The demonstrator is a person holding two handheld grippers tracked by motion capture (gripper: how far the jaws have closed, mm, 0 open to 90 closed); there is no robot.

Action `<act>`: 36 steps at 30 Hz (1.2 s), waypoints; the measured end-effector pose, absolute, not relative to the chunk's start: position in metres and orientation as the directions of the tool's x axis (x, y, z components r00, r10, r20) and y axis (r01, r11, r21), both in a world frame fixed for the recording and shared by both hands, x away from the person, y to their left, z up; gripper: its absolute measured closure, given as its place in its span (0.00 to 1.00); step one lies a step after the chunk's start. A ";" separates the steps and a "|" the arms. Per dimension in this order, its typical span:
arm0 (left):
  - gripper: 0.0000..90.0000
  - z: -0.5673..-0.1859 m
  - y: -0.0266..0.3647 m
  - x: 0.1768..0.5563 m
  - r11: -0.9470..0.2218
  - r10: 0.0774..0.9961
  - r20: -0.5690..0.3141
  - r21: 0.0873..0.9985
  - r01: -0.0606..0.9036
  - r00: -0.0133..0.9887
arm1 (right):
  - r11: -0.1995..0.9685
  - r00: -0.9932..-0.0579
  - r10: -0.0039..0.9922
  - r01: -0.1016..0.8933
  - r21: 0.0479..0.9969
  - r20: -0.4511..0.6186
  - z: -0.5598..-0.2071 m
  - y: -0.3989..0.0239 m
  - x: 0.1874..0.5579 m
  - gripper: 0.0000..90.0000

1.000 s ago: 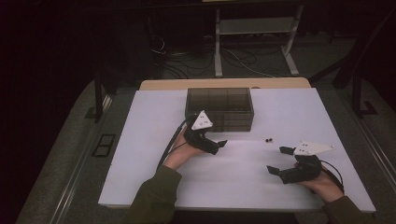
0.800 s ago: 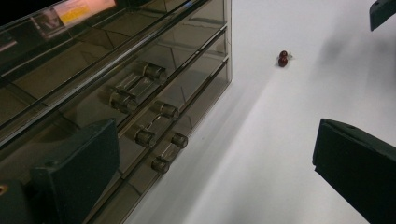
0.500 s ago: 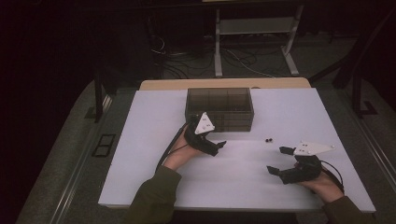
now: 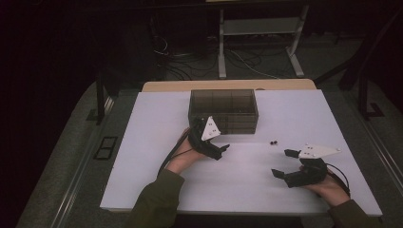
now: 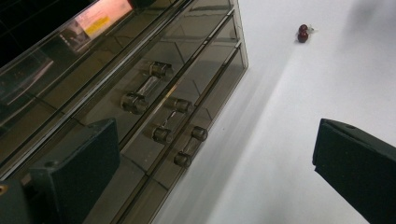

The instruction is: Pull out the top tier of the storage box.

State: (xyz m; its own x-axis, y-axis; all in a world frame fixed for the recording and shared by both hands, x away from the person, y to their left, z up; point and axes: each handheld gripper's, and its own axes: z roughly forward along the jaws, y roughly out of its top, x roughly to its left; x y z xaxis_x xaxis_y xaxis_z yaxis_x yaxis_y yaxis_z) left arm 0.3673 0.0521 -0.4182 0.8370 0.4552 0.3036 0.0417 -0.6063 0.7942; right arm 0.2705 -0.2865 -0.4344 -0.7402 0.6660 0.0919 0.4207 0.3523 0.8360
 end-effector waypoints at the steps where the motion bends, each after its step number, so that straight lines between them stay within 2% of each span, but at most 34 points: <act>1: 0.00 -0.418 0.052 0.367 -0.610 0.454 0.309 0.791 0.039 0.836 | 0.353 -0.739 0.667 0.421 0.835 0.091 -0.434 -0.286 0.270 0.10; 36: 0.00 -0.420 0.043 0.358 -0.734 0.383 0.531 0.672 -0.100 0.756 | 0.365 -0.742 0.666 0.416 0.833 0.078 -0.435 -0.286 0.270 0.10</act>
